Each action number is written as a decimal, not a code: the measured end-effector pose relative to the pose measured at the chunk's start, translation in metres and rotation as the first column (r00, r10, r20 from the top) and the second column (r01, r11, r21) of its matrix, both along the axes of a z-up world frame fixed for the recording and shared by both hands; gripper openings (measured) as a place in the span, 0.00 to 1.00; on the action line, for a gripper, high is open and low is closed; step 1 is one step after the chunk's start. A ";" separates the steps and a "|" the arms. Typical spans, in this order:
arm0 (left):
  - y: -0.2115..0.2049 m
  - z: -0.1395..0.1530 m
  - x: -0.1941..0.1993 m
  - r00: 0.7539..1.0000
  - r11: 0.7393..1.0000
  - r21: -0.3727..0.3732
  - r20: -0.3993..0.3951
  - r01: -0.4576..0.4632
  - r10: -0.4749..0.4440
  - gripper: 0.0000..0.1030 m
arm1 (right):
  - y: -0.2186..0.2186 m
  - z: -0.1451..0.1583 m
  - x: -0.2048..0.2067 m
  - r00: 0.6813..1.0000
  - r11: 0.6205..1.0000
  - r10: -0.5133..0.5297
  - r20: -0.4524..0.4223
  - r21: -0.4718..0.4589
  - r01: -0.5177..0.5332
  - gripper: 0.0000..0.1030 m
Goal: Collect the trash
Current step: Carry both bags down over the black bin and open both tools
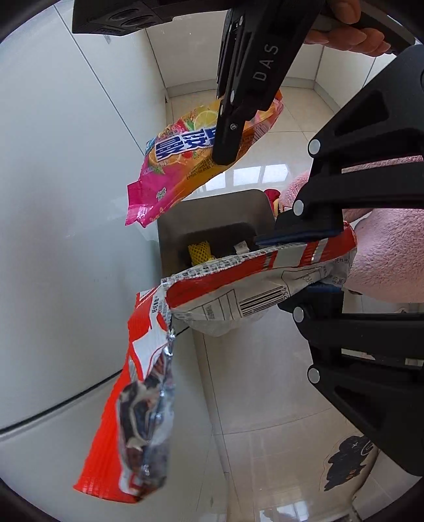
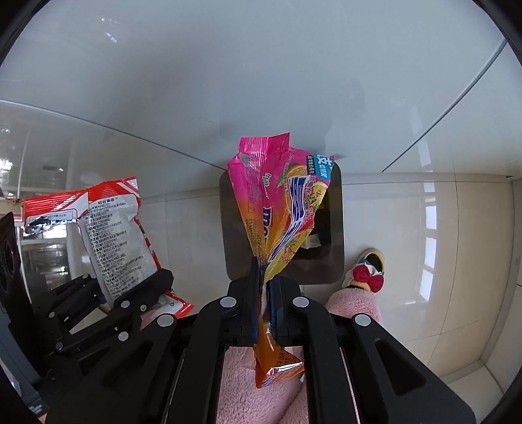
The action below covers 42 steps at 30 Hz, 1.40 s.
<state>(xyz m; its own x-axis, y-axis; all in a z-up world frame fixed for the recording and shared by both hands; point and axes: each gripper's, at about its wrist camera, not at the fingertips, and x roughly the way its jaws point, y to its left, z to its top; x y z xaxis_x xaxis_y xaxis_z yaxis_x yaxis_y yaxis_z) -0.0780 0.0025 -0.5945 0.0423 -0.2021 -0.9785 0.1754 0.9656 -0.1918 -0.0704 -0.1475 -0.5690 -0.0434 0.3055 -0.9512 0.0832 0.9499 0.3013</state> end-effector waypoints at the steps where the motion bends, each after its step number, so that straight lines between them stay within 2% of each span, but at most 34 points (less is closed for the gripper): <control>1: 0.002 -0.005 0.000 1.000 1.000 0.003 -0.007 0.003 -0.003 0.18 | 0.000 -0.006 0.003 1.000 1.000 -0.004 -0.010 0.002 0.004 0.06; 8: -0.004 -0.027 0.014 0.999 1.000 -0.010 -0.047 0.001 -0.001 0.20 | -0.005 -0.025 0.013 0.999 1.000 -0.021 -0.039 0.009 0.021 0.09; 10: -0.005 -0.030 0.017 0.999 1.000 -0.012 -0.055 -0.001 0.000 0.25 | -0.003 -0.027 0.018 0.999 1.000 -0.022 -0.048 0.010 0.022 0.09; 12: -0.007 -0.030 0.019 0.998 1.000 -0.016 -0.056 0.001 -0.002 0.37 | -0.002 -0.029 0.020 0.998 1.000 -0.020 -0.060 0.012 0.021 0.09; 14: -0.008 -0.028 0.019 0.999 1.000 -0.015 -0.053 0.007 -0.008 0.40 | 0.001 -0.025 0.021 0.998 1.000 -0.020 -0.062 0.012 0.021 0.10; 15: -0.009 -0.028 0.018 0.999 1.000 -0.009 -0.050 0.010 -0.011 0.40 | 0.001 -0.025 0.021 0.998 1.000 -0.021 -0.066 0.008 0.022 0.12; 18: -0.006 -0.024 0.018 0.999 1.000 0.006 -0.042 0.004 -0.004 0.46 | -0.003 -0.025 0.024 0.997 0.999 -0.043 -0.068 0.011 0.044 0.31; 19: -0.005 -0.023 0.018 0.999 1.000 0.007 -0.043 -0.001 0.001 0.47 | -0.004 -0.025 0.025 0.996 0.999 -0.051 -0.069 0.010 0.052 0.33; 21: -0.001 -0.024 0.018 0.999 1.000 0.007 -0.044 -0.003 0.004 0.55 | -0.005 -0.023 0.026 0.996 0.998 -0.059 -0.069 0.011 0.060 0.35; 23: 0.000 -0.023 0.019 0.999 1.000 0.004 -0.039 -0.003 0.003 0.57 | -0.006 -0.022 0.026 0.996 0.998 -0.065 -0.066 0.015 0.066 0.39; 25: 0.000 -0.020 0.020 0.999 1.000 0.003 -0.037 -0.005 0.005 0.61 | -0.005 -0.022 0.027 0.995 0.997 -0.072 -0.064 0.028 0.074 0.48; 27: 0.000 -0.018 0.020 0.999 1.000 0.009 -0.036 -0.008 0.008 0.67 | -0.005 -0.020 0.027 0.995 0.996 -0.075 -0.060 0.035 0.077 0.49; 30: 0.001 -0.015 0.019 0.999 1.000 0.011 -0.030 -0.009 0.010 0.76 | -0.003 -0.017 0.027 0.995 0.995 -0.086 -0.058 0.041 0.088 0.59; 33: 0.001 -0.009 0.018 1.000 1.000 0.008 -0.029 -0.013 0.013 0.86 | -0.004 -0.014 0.027 0.994 0.995 -0.093 -0.053 0.037 0.095 0.61; 42: -0.002 0.008 0.013 1.000 1.000 0.001 -0.016 -0.009 0.009 0.88 | -0.016 -0.004 0.022 0.993 0.994 -0.110 -0.042 0.020 0.111 0.62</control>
